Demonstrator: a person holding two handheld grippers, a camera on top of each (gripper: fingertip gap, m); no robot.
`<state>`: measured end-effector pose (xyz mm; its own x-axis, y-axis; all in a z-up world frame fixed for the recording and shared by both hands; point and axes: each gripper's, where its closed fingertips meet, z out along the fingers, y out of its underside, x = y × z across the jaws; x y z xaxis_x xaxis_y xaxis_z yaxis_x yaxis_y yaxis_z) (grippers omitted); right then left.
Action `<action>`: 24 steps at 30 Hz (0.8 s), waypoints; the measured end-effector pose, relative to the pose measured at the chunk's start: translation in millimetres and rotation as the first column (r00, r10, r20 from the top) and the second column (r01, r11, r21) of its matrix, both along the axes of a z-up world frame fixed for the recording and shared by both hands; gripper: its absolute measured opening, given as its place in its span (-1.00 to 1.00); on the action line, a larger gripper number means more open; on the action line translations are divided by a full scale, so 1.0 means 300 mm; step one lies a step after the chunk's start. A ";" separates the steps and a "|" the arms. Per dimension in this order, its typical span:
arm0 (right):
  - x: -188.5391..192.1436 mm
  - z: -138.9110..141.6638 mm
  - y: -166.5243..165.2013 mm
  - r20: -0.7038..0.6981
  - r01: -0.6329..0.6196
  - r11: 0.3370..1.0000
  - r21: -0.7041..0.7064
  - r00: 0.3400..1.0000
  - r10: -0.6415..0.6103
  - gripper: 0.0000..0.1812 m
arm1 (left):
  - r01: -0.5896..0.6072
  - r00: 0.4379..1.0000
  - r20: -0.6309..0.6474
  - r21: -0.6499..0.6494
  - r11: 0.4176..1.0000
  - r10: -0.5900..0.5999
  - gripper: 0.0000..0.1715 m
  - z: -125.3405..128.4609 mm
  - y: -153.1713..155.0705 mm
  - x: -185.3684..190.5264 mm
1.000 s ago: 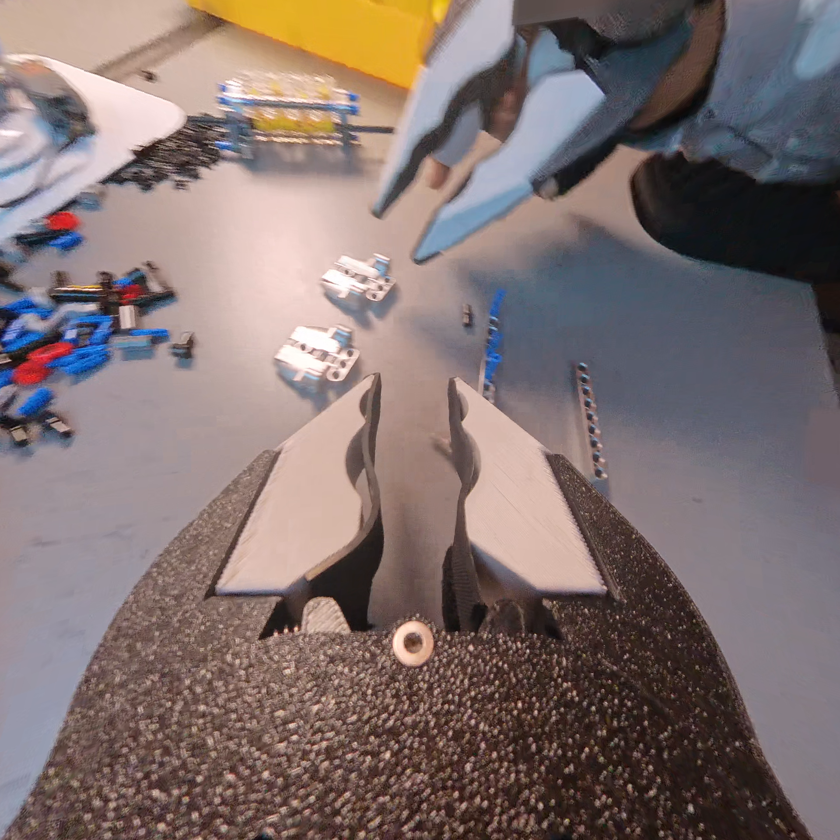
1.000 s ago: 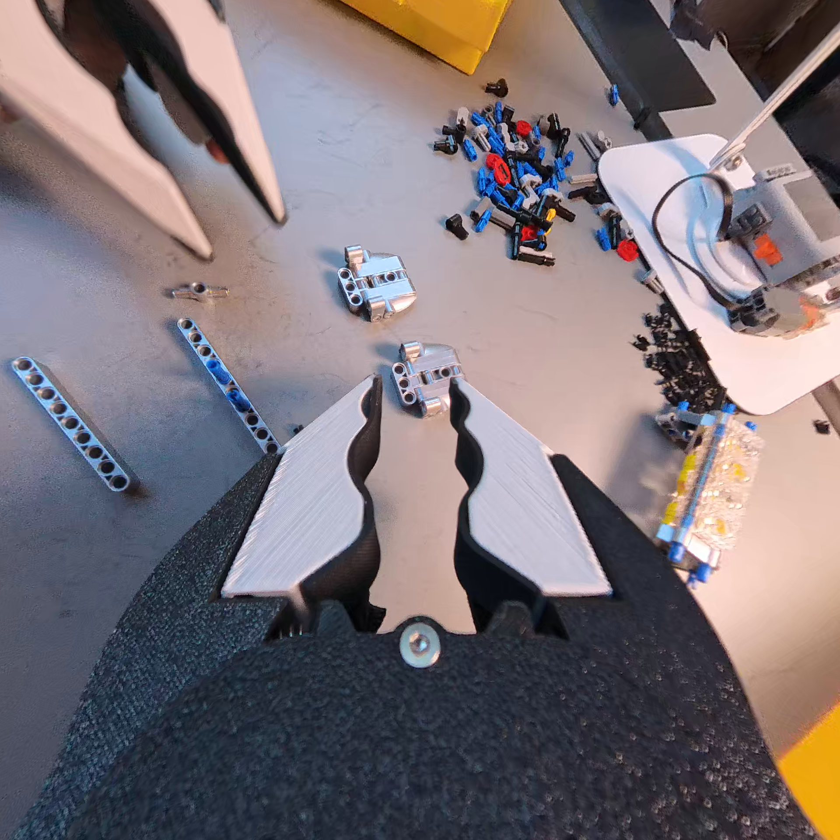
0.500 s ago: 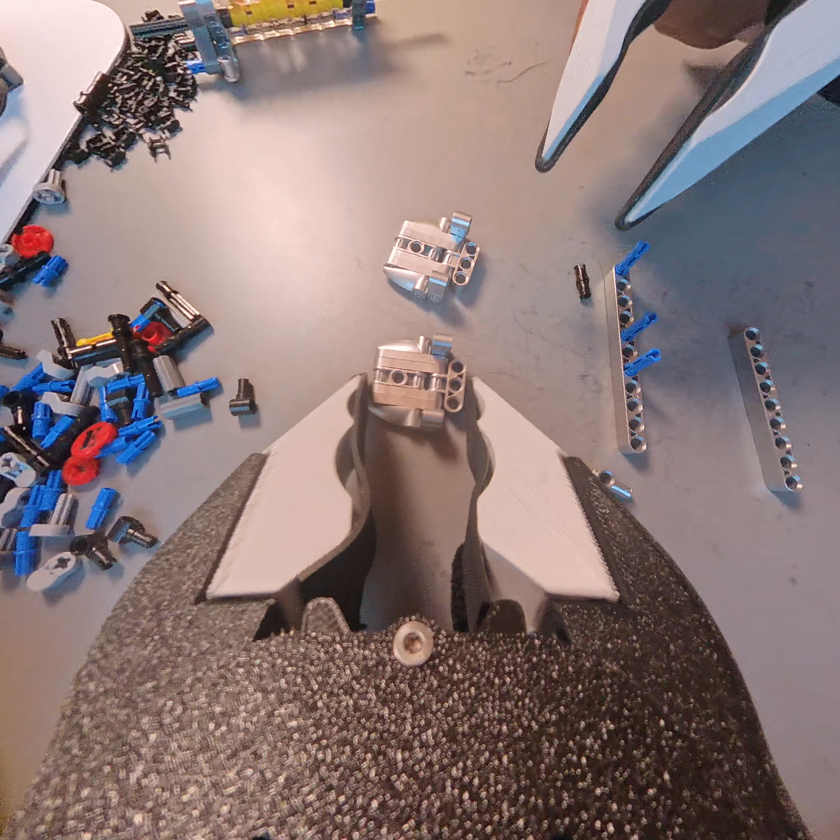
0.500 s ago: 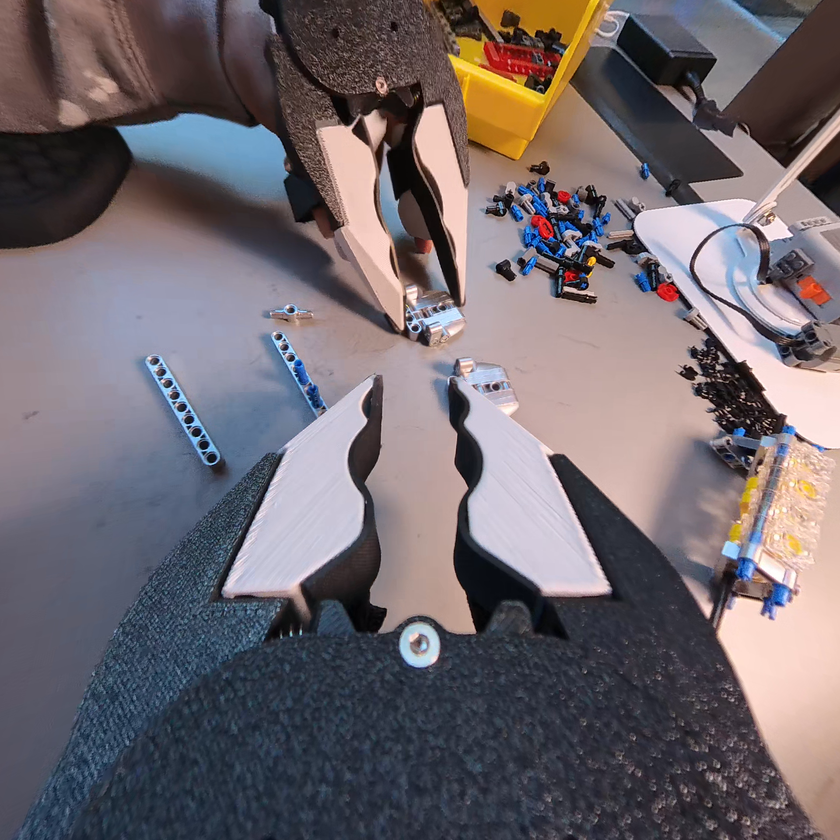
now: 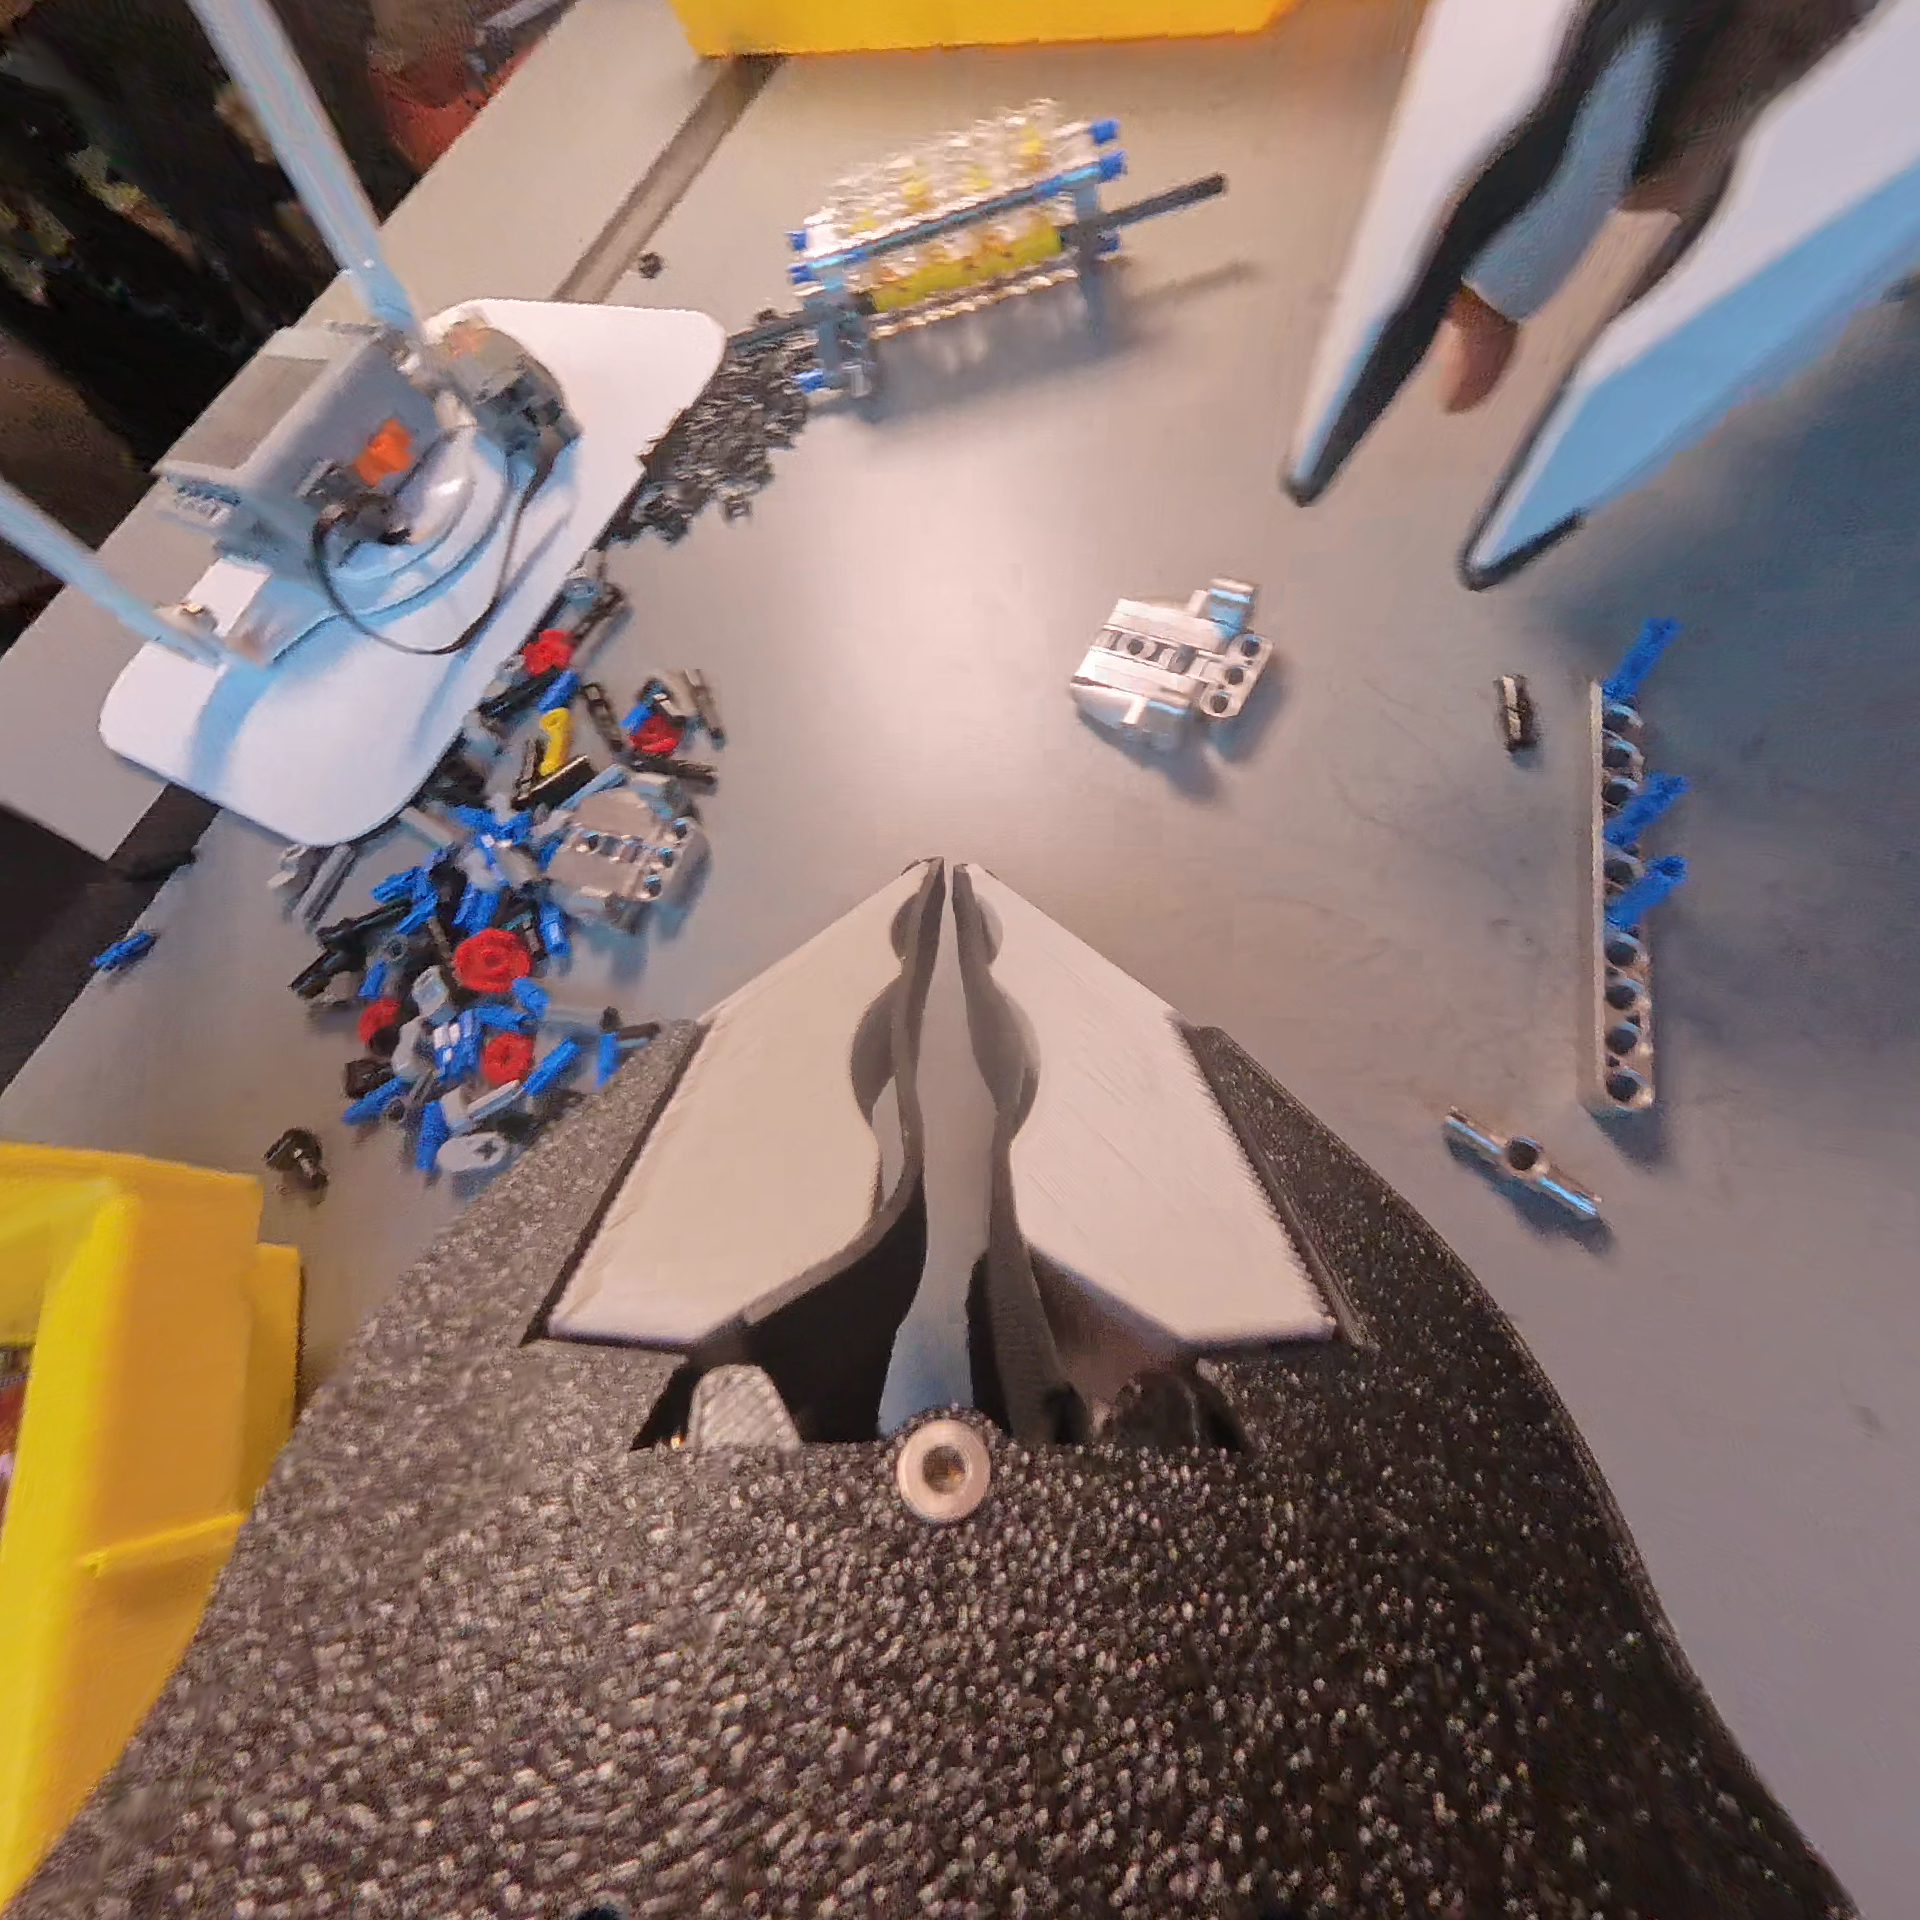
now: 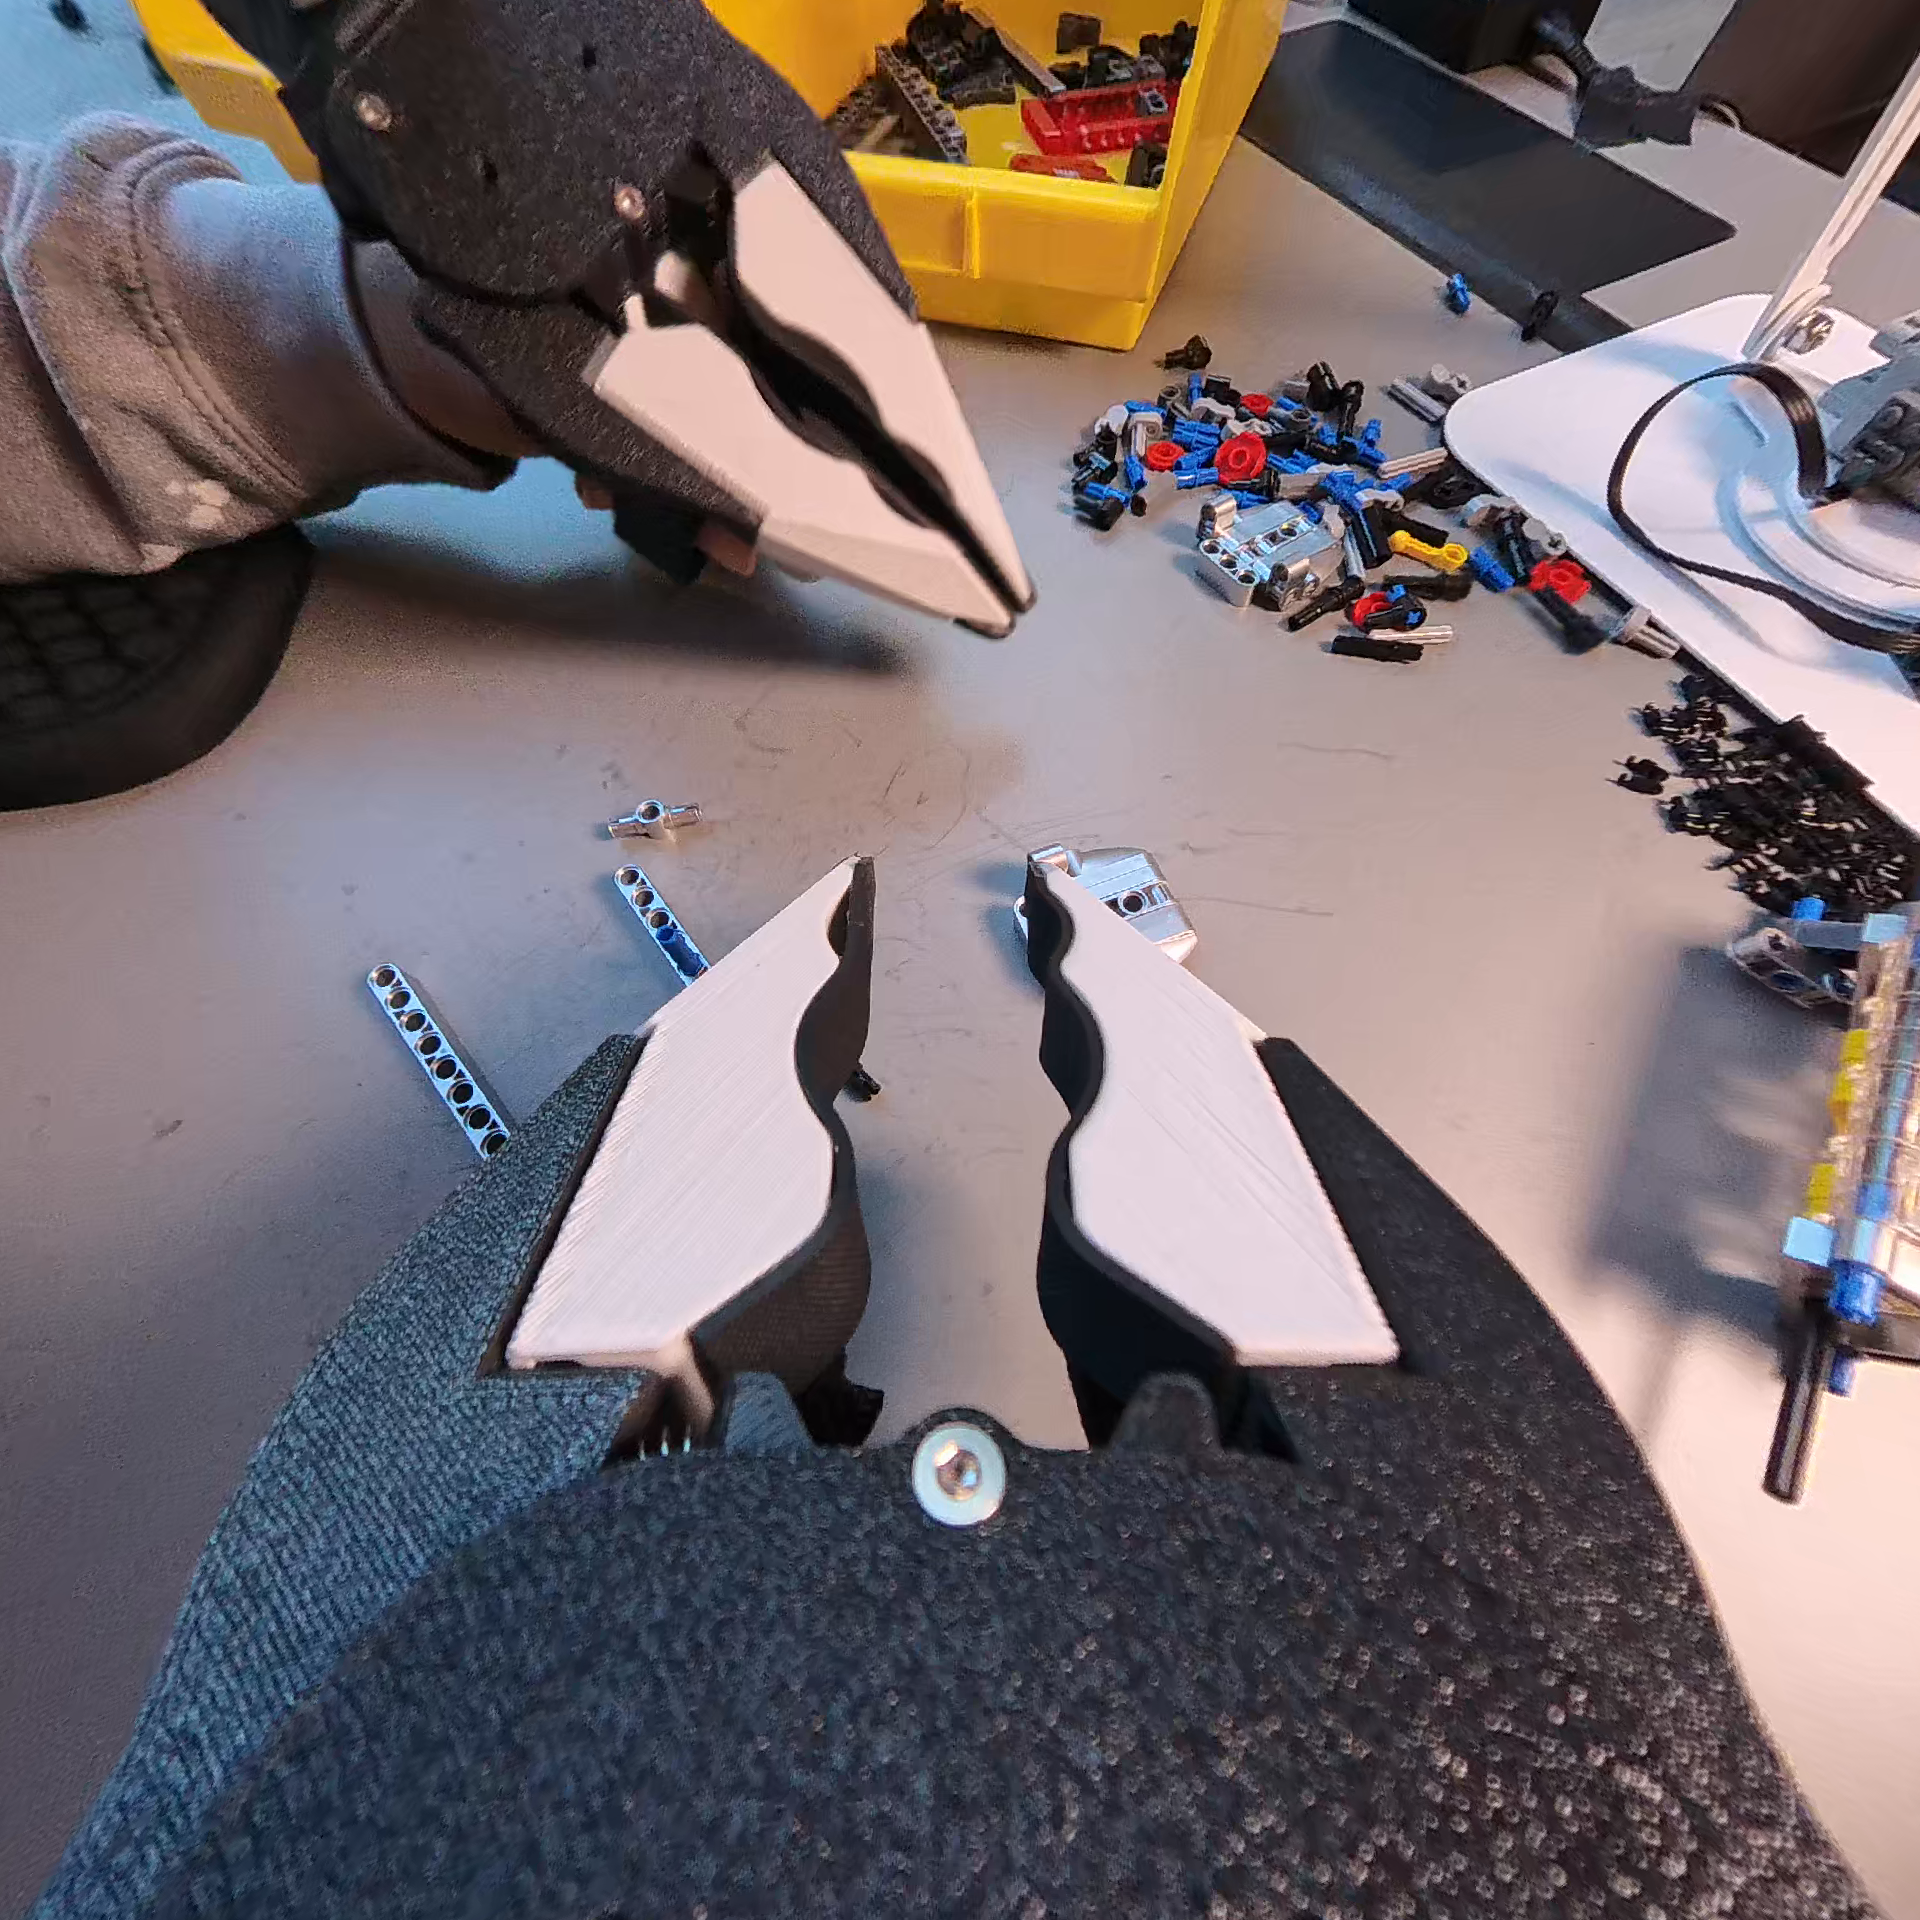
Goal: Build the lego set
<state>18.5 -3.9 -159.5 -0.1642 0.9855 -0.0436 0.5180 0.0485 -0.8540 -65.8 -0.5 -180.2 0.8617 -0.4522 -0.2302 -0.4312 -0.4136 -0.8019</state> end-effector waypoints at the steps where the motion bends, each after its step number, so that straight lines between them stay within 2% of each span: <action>1: 0.000 0.003 0.000 -0.008 0.002 1.000 -0.006 1.000 -0.002 -0.69 | -0.039 0.999 0.024 0.003 0.999 0.039 -0.94 0.010 0.015 -0.030; 5: -0.004 0.020 0.007 -0.044 0.011 1.000 -0.021 0.999 -0.012 -0.70 | -0.177 0.983 0.045 -0.032 0.984 0.178 -0.73 0.011 0.098 -0.150; 7: -0.004 0.023 0.008 -0.054 0.010 1.000 -0.012 0.998 -0.011 -0.70 | -0.201 0.979 0.006 -0.043 0.979 0.202 -0.73 0.003 0.142 -0.197; 10: 0.007 0.024 0.010 -0.065 0.010 1.000 0.000 0.998 -0.010 -0.70 | -0.180 0.984 -0.009 -0.108 0.978 0.180 -0.72 -0.020 0.180 -0.218; 14: 0.025 0.025 0.016 -0.076 0.005 1.000 -0.014 0.997 -0.006 -0.71 | -0.131 0.991 -0.068 -0.213 0.968 0.119 -0.78 -0.082 0.169 -0.218; 18: 0.028 0.032 0.013 -0.090 -0.005 1.000 -0.021 0.996 0.003 -0.74 | -0.120 0.990 -0.090 -0.190 0.975 0.104 -0.93 -0.074 0.165 -0.200; 20: 0.026 0.033 0.004 -0.093 -0.013 1.000 -0.021 0.996 0.012 -0.75 | -0.107 0.990 -0.107 -0.160 0.981 0.091 -0.91 -0.068 0.160 -0.177; 24: 0.024 0.042 -0.004 -0.104 -0.002 0.999 -0.035 0.995 -0.001 -0.73 | -0.056 0.978 -0.200 -0.019 0.998 0.051 -0.94 -0.013 0.130 -0.101</action>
